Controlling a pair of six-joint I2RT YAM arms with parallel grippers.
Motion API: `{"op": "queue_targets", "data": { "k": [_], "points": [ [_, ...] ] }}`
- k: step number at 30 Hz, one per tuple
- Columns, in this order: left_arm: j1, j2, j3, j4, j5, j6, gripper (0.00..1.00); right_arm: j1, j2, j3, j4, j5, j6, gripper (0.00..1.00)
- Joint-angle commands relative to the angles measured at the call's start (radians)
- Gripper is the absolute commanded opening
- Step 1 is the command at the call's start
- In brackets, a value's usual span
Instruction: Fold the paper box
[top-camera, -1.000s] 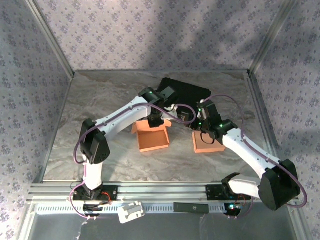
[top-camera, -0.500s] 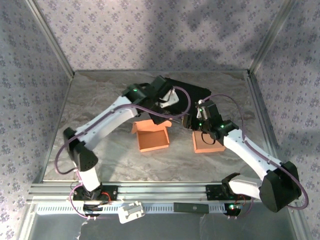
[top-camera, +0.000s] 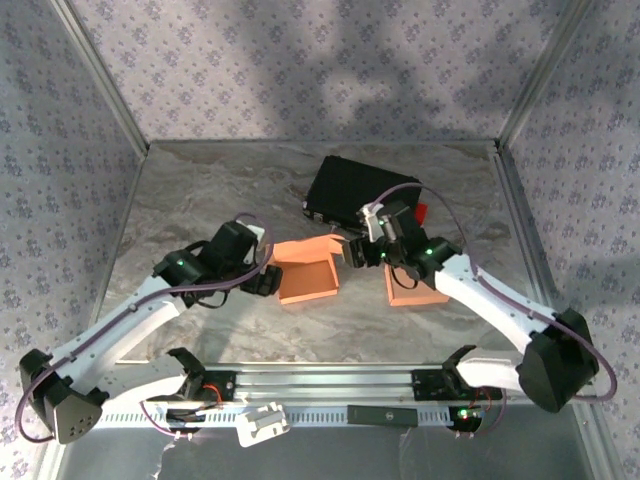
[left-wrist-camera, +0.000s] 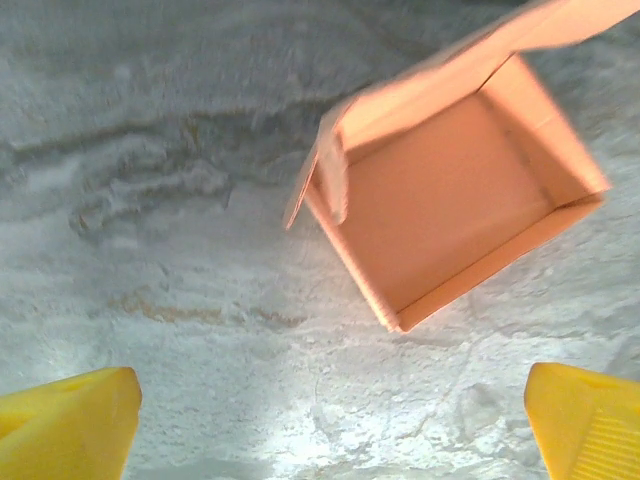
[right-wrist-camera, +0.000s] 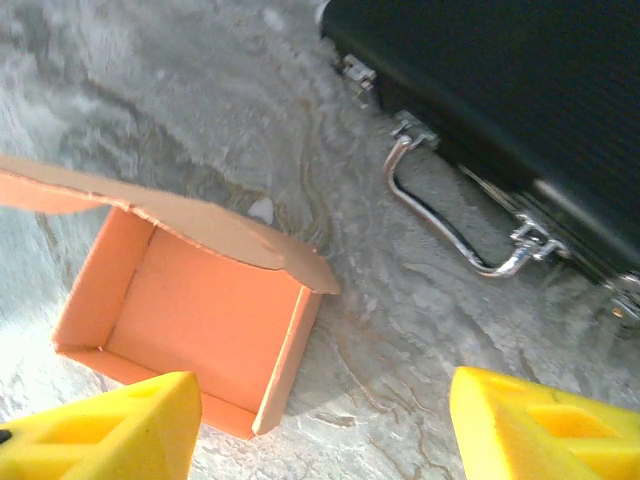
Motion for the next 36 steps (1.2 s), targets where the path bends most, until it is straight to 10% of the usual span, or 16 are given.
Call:
{"op": "queue_targets", "data": {
  "k": [1,15,36],
  "points": [
    [0.014,-0.004,-0.021,0.131,0.001,-0.025,1.00,0.024,0.060,0.006,0.065,0.018,-0.098,0.68],
    [0.101,0.262,0.078,0.194,-0.020,0.066,0.92,0.034,0.241,0.132,0.060,0.043,-0.203,0.59],
    [0.107,0.351,0.075,0.222,0.035,0.030,0.36,0.052,0.279,0.140,0.070,0.017,-0.198,0.24]
  ]
}}
